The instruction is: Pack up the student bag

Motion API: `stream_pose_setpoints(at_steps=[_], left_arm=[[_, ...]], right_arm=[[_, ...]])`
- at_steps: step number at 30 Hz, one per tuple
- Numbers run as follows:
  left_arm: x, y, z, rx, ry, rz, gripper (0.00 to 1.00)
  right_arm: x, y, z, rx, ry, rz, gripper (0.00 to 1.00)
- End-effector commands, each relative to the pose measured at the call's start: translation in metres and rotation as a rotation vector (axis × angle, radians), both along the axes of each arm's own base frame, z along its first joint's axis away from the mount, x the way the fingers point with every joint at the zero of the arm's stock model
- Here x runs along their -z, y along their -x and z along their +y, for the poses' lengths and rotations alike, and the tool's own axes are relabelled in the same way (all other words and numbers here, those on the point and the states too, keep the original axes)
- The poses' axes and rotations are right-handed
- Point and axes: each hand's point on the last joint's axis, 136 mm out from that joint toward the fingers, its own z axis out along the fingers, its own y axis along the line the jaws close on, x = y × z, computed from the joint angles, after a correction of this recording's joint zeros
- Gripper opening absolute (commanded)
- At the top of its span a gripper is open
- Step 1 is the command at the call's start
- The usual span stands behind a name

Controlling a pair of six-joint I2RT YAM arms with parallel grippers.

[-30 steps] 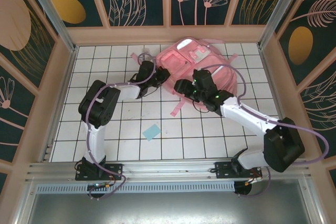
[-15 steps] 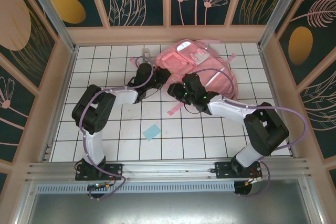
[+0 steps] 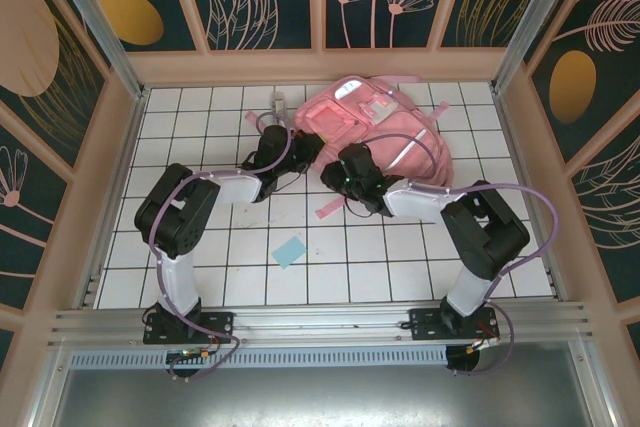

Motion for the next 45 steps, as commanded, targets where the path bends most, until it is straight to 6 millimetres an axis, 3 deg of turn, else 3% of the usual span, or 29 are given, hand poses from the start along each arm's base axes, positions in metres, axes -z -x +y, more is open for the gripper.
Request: stream_pose_setpoints(at_steps=[1, 3, 10, 14, 21, 30, 35, 40, 42, 45], left_arm=[[-0.06, 0.01, -0.018, 0.076, 0.114, -0.124, 0.0], [-0.059, 0.009, -0.017, 0.074, 0.106, -0.124, 0.0], [-0.049, 0.007, -0.017, 0.069, 0.084, -0.116, 0.0], [-0.046, 0.004, -0.018, 0.065, 0.08, -0.114, 0.0], [-0.042, -0.011, -0.013, 0.043, 0.018, -0.135, 0.0], [-0.037, -0.044, -0.007, 0.027, -0.038, -0.172, 0.0], [-0.039, -0.054, -0.012, 0.062, -0.074, -0.191, 0.0], [-0.034, -0.066, -0.017, 0.09, -0.096, -0.2, 0.0], [-0.033, -0.074, -0.017, 0.091, -0.104, -0.209, 0.0], [-0.033, -0.088, -0.026, 0.127, -0.123, -0.239, 0.0]], right_arm=[[-0.028, -0.025, -0.014, 0.096, -0.003, -0.121, 0.21], [-0.031, -0.025, -0.018, 0.094, -0.001, -0.128, 0.15], [-0.042, -0.011, -0.037, 0.054, 0.042, -0.13, 0.12], [-0.048, 0.001, -0.046, 0.016, 0.062, -0.133, 0.0], [-0.053, 0.016, -0.064, -0.069, 0.045, -0.091, 0.0], [-0.038, 0.066, -0.119, -0.159, 0.18, 0.111, 0.0], [-0.035, 0.072, -0.157, -0.173, 0.337, 0.184, 0.0], [-0.027, 0.078, -0.175, -0.181, 0.454, 0.242, 0.0], [-0.025, 0.078, -0.177, -0.173, 0.462, 0.245, 0.0], [-0.029, 0.076, -0.15, -0.227, 0.306, 0.212, 0.0]])
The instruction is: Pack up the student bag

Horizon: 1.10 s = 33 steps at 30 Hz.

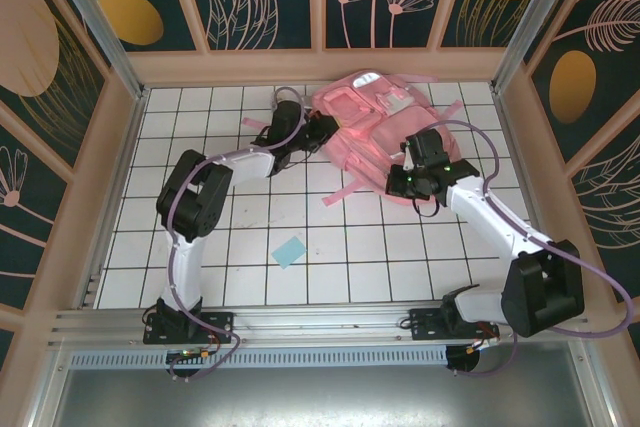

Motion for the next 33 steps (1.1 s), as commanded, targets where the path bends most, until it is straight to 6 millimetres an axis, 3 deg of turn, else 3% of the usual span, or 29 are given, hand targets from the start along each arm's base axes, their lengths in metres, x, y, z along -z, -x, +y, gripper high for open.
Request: stream_pose_setpoints(at_steps=[1, 5, 6, 7, 9, 12, 17, 21, 26, 29, 31, 33], left_arm=[[-0.024, -0.038, 0.005, -0.004, -0.022, -0.135, 0.0], [-0.028, -0.052, -0.006, 0.023, -0.015, -0.154, 0.0], [-0.027, -0.053, -0.008, 0.028, -0.013, -0.152, 0.08], [-0.026, -0.054, -0.009, 0.035, -0.014, -0.144, 0.26], [-0.025, -0.05, -0.01, 0.053, -0.025, -0.122, 0.5], [-0.027, -0.033, -0.001, 0.054, -0.052, -0.092, 0.7], [-0.029, 0.021, 0.028, -0.004, -0.005, -0.043, 0.74], [-0.015, 0.06, 0.027, -0.014, 0.064, 0.028, 0.74], [-0.012, 0.059, -0.007, 0.037, 0.133, 0.043, 0.74], [0.002, 0.051, -0.028, 0.059, 0.1, 0.039, 0.7], [0.019, 0.042, -0.03, 0.038, 0.067, 0.048, 0.58], [0.031, 0.032, -0.024, -0.007, 0.039, 0.039, 0.33]], right_arm=[[0.011, 0.019, 0.012, -0.052, -0.086, 0.089, 0.0], [-0.005, 0.01, 0.055, -0.126, -0.321, 0.06, 0.0], [-0.01, 0.006, 0.063, -0.14, -0.367, 0.051, 0.0], [-0.014, 0.002, 0.071, -0.157, -0.412, 0.045, 0.0], [-0.021, -0.009, 0.083, -0.173, -0.458, 0.021, 0.0], [-0.032, -0.031, 0.096, -0.189, -0.481, -0.039, 0.0], [-0.041, -0.053, 0.107, -0.201, -0.507, -0.076, 0.0], [-0.032, -0.054, 0.11, -0.211, -0.481, -0.039, 0.0], [-0.029, -0.04, 0.11, -0.211, -0.445, -0.014, 0.0], [-0.031, -0.03, 0.107, -0.191, -0.451, -0.007, 0.0], [-0.031, -0.022, 0.105, -0.181, -0.459, 0.002, 0.0], [-0.027, -0.012, 0.103, -0.173, -0.447, 0.024, 0.0]])
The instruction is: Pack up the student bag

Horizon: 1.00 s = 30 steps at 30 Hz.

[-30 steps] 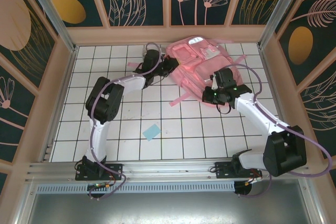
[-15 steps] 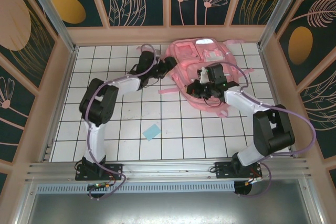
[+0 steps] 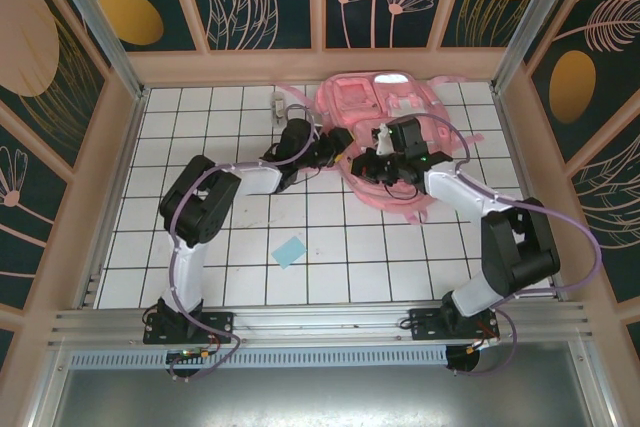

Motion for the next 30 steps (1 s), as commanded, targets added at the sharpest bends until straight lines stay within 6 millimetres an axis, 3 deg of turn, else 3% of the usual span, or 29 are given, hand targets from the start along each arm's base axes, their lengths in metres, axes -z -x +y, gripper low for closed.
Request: stream_pose_setpoints(at_steps=[1, 3, 6, 10, 14, 18, 20, 23, 26, 30], left_arm=[[0.011, -0.024, 0.008, -0.079, -0.025, -0.046, 0.21], [0.009, -0.032, 0.012, -0.092, -0.015, -0.057, 0.0], [-0.003, -0.039, 0.022, -0.109, -0.024, -0.093, 0.0], [-0.014, -0.047, 0.033, -0.112, -0.052, -0.115, 0.0], [-0.024, -0.043, 0.033, -0.066, -0.045, -0.128, 0.0], [-0.027, -0.03, 0.029, 0.021, -0.058, -0.128, 0.0], [-0.025, -0.025, 0.028, 0.062, -0.085, -0.133, 0.0], [-0.019, -0.028, 0.031, 0.103, -0.138, -0.137, 0.0], [-0.017, -0.035, 0.03, 0.129, -0.135, -0.124, 0.0], [-0.031, -0.036, 0.03, 0.127, -0.135, -0.157, 0.0]], right_arm=[[-0.011, 0.029, 0.003, -0.03, -0.019, 0.02, 0.0], [0.004, 0.043, -0.009, -0.003, 0.021, 0.065, 0.0], [0.027, 0.062, -0.041, 0.063, 0.131, 0.12, 0.0], [0.038, 0.074, -0.08, 0.125, 0.25, 0.137, 0.0], [0.03, 0.059, -0.131, 0.221, 0.443, 0.085, 0.0], [0.008, 0.032, -0.187, 0.362, 0.576, 0.004, 0.0], [-0.004, 0.021, -0.203, 0.408, 0.594, -0.037, 0.0], [-0.013, 0.013, -0.201, 0.399, 0.56, -0.069, 0.0], [-0.007, 0.015, -0.18, 0.336, 0.461, -0.052, 0.0], [-0.007, 0.017, -0.142, 0.226, 0.308, -0.079, 0.0]])
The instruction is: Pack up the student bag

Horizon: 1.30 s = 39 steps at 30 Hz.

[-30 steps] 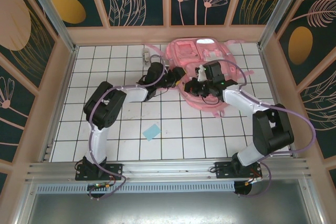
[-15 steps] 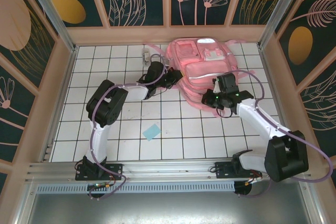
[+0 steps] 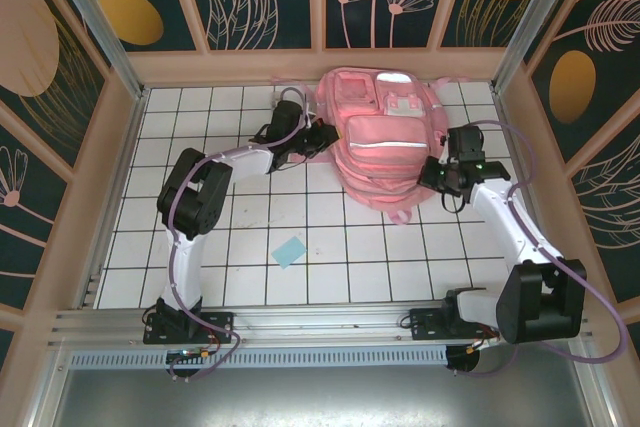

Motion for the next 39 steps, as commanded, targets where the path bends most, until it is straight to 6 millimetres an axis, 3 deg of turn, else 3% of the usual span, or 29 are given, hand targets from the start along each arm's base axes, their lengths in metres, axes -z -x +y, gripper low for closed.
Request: stream_pose_setpoints(at_steps=[1, 2, 5, 11, 15, 23, 28, 33, 36, 39], left_arm=[[-0.032, -0.007, 0.002, 0.022, 0.009, -0.098, 0.0], [-0.033, -0.006, 0.002, 0.026, 0.009, -0.098, 0.0], [-0.03, -0.004, 0.003, 0.031, -0.004, -0.095, 0.0], [-0.021, -0.004, 0.003, 0.031, -0.013, -0.076, 0.07], [-0.021, -0.005, 0.002, 0.032, -0.01, -0.076, 0.09], [-0.021, -0.003, 0.001, 0.043, -0.001, -0.067, 0.09], [-0.022, -0.004, 0.0, 0.043, 0.005, -0.064, 0.09], [-0.025, -0.006, 0.0, 0.042, 0.009, -0.071, 0.09], [-0.028, -0.006, -0.001, 0.046, 0.016, -0.072, 0.09], [-0.027, -0.005, -0.001, 0.048, 0.02, -0.066, 0.09]], right_arm=[[-0.011, 0.002, 0.044, -0.161, -0.141, -0.065, 0.0], [-0.013, 0.002, 0.052, -0.186, -0.159, -0.082, 0.05], [-0.013, -0.004, 0.072, -0.255, -0.164, -0.116, 0.34], [0.01, -0.006, 0.109, -0.371, -0.137, -0.064, 0.47], [0.027, -0.01, 0.113, -0.388, -0.088, -0.045, 0.48], [0.038, -0.032, 0.113, -0.416, 0.051, -0.102, 0.53], [0.047, -0.032, 0.129, -0.478, 0.036, -0.102, 0.53], [0.065, -0.026, 0.139, -0.519, 0.085, -0.071, 0.47], [0.072, -0.028, 0.139, -0.519, 0.103, -0.069, 0.36], [0.075, -0.034, 0.139, -0.505, 0.131, -0.082, 0.36]])
